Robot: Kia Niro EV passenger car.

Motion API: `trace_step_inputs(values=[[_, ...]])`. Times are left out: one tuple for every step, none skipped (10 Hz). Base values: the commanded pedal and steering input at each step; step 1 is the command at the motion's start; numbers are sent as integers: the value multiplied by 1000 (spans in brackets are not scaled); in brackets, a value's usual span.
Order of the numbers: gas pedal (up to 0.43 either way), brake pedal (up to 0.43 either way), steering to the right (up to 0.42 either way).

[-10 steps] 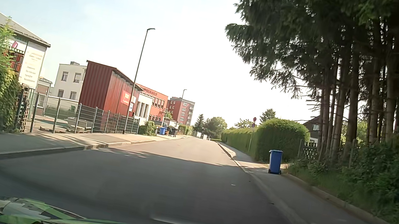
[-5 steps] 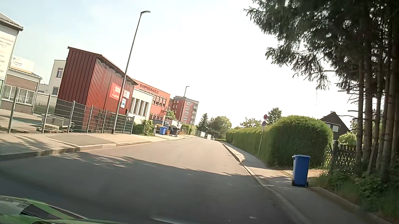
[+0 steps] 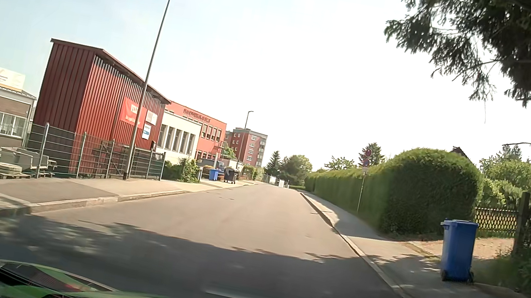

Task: Follow the waypoints while adhering to traffic rules and regulations

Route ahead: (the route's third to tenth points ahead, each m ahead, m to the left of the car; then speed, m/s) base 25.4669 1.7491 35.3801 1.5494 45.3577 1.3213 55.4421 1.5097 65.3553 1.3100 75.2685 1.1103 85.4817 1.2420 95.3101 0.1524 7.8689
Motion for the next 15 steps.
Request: trace_step_inputs(values=[[138, 0, -9], [138, 0, -7], [138, 0, -6], [138, 0, -5], [138, 0, -5], [138, 0, -3], [138, 0, -3], [138, 0, -3], [138, 0, -3], [138, 0, -3], [138, 0, -2], [130, 0, 0], [130, 0, 2], [130, 0, 6], [130, 0, 7]])
